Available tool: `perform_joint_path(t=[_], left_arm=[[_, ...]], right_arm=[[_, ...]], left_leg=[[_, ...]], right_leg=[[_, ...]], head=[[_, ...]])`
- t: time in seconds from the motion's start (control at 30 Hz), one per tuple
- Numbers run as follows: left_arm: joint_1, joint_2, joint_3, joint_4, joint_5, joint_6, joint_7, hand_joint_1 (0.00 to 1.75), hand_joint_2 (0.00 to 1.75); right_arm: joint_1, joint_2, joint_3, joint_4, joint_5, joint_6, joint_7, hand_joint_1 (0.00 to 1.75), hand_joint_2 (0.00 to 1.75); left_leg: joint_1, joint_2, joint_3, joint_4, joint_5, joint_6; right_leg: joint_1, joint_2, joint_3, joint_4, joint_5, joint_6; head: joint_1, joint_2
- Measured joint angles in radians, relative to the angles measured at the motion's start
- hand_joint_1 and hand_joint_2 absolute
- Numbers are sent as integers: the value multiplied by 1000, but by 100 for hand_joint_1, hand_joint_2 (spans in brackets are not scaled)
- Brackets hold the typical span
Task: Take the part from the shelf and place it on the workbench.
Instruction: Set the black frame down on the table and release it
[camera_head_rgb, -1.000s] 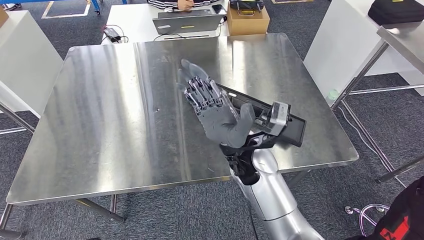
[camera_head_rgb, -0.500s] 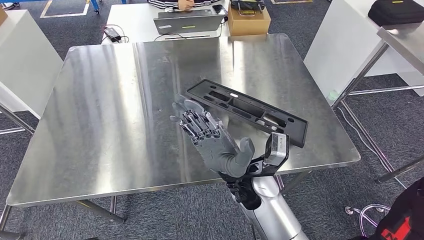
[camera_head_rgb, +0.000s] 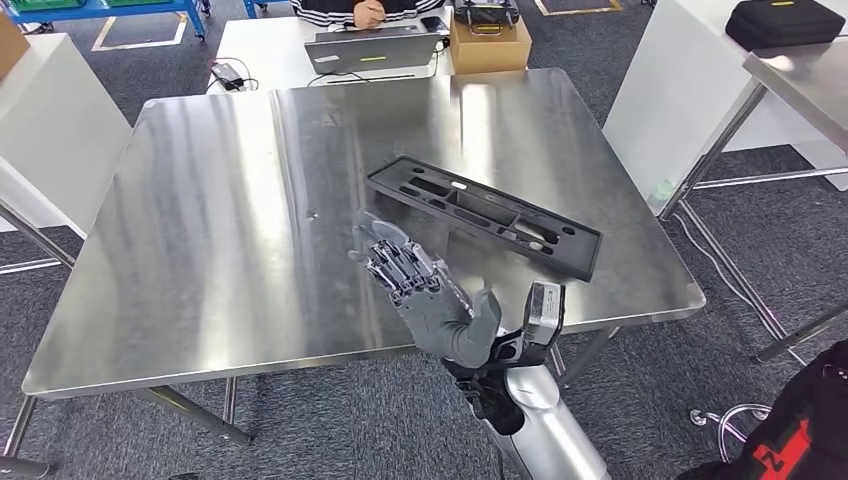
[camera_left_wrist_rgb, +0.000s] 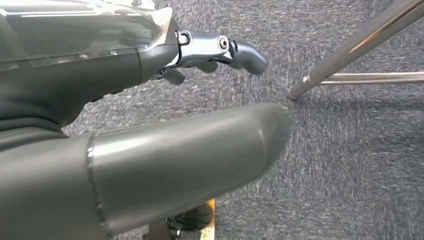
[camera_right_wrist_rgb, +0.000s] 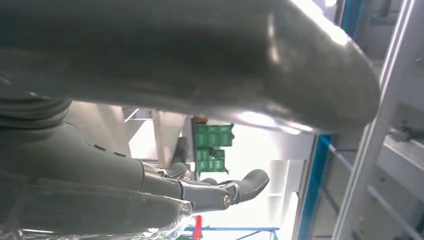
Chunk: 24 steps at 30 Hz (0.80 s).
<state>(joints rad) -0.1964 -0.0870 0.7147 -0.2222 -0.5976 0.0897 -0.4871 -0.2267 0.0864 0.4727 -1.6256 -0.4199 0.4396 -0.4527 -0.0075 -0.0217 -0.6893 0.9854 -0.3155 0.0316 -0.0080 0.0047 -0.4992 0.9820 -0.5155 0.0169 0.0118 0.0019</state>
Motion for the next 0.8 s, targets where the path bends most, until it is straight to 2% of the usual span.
perform_joint_path(t=[0.03, 0.07, 0.1, 0.17, 0.2, 0.23, 0.27, 0.3, 0.37, 0.4, 0.43, 0.53, 0.57, 0.6, 0.63, 0.7, 0.73, 0.77, 0.8], left_arm=[[0, 1, 0, 0, 0, 0, 0, 0, 0], [1, 2, 0, 0, 0, 0, 0, 0, 0], [1, 2, 0, 0, 0, 1, 0, 0, 0], [1, 2, 0, 0, 1, 0, 1, 0, 0], [1, 2, 0, 0, 1, 0, 1, 0, 0], [2, 3, 0, 0, 2, -1, 1, 0, 0], [2, 3, 0, 0, 2, -3, 1, 0, 0], [2, 4, 0, 0, 2, -4, 0, 0, 0], [2, 7, 0, 0, 1, -7, 0, 0, 0], [2, 9, 0, 0, 0, -8, -1, 0, 0], [2, 10, 0, 0, 0, -9, -1, 0, 0], [2, 11, -1, 0, -1, -10, -1, 0, 0], [2, 11, -1, 0, -1, -10, -2, 0, 0], [2, 10, -1, 0, 0, -9, -2, 0, 0], [2, 10, -1, 0, 0, -9, -2, 0, 0], [2, 10, -1, 0, 1, -7, -2, 0, 0], [3, 10, -1, 0, 1, -6, -2, 0, 0], [4, 9, -1, 0, 1, -6, -2, 0, 0], [4, 9, -1, 0, 1, -6, -2, 0, 0]], right_arm=[[1, 0, 0, 0, 1, 0, 0, 0, 0], [3, 1, 0, 0, 1, 0, 0, 0, 0], [4, 1, 0, 0, 2, -1, 0, 0, 0], [9, 2, 0, 1, 4, -1, 0, 0, 0], [12, 2, 0, 2, 5, -1, 0, 0, 0], [15, 2, 0, 3, 7, -2, 0, 0, 0], [19, 2, 0, 4, 10, -4, 0, 0, 0], [22, 2, 0, 6, 14, -7, 0, 0, 0], [25, 3, 0, 6, 21, -11, 0, 0, 0], [26, 4, 0, 7, 22, -12, 0, 0, 0], [27, 5, 1, 7, 23, -13, -1, 0, 0], [32, 6, 1, 7, 25, -15, -4, 0, 0], [33, 5, 1, 7, 26, -16, -5, 0, 0], [34, 5, 1, 7, 26, -16, -6, 0, 0], [36, 4, 1, 7, 27, -17, -7, 0, 0], [43, 2, 1, 8, 29, -18, -8, 0, 0], [46, 1, 1, 8, 29, -18, -8, 0, 0], [48, 0, 1, 9, 30, -18, -8, 0, 0], [49, -1, 1, 9, 31, -18, -8, 0, 0]], left_leg=[[3, 1, -5, 1, -5, -8], [5, 2, -13, 16, -28, -16], [8, 4, -27, 53, -72, -22], [15, 10, -60, 180, -185, -35], [18, 12, -73, 248, -223, -42], [21, 15, -73, 293, -238, -47], [23, 16, -54, 300, -233, -50], [26, 18, -13, 265, -215, -51], [28, 19, 104, 115, -184, -46], [26, 18, 147, 54, -178, -40], [24, 17, 170, 19, -178, -34], [17, 19, 169, 2, -167, -11], [18, 21, 164, -3, -158, 0], [19, 23, 158, -7, -149, 10], [19, 25, 149, -9, -140, 18], [16, 25, 125, -8, -123, 25], [15, 25, 113, -7, -114, 25], [14, 25, 102, -6, -106, 25], [13, 24, 92, -4, -99, 23]], right_leg=[[-3, -1, -3, -3, 9, -9], [-7, -2, -7, -6, 20, -19], [-12, -4, -13, -8, 31, -25], [-10, -5, -30, -7, 47, -30], [-10, -6, -41, -6, 55, -29], [-10, -7, -50, -4, 61, -26], [-10, -8, -58, -3, 66, -23], [-11, -8, -63, -2, 70, -19], [-9, -9, -69, 2, 74, -12], [-7, -9, -70, 4, 78, -7], [-6, -10, -72, 4, 81, -1], [-6, -10, -78, 5, 90, 20], [-6, -9, -88, 19, 78, 21], [-4, -8, -103, 52, 52, 18], [-5, -7, -126, 108, 13, 12], [-5, -6, -173, 247, -59, 5], [-5, -6, -183, 292, -75, 8], [-5, -6, -173, 299, -71, 16], [-5, -6, -145, 268, -54, 25]], head=[[0, 0], [0, 0], [-1, 0], [-2, 0], [-2, 0], [-2, 0], [-2, 0], [-2, 0], [-2, 0], [-1, 0], [-1, 0], [0, 0], [1, 0], [1, 0], [2, 0], [2, 0], [2, 0], [2, 0], [2, 0]])
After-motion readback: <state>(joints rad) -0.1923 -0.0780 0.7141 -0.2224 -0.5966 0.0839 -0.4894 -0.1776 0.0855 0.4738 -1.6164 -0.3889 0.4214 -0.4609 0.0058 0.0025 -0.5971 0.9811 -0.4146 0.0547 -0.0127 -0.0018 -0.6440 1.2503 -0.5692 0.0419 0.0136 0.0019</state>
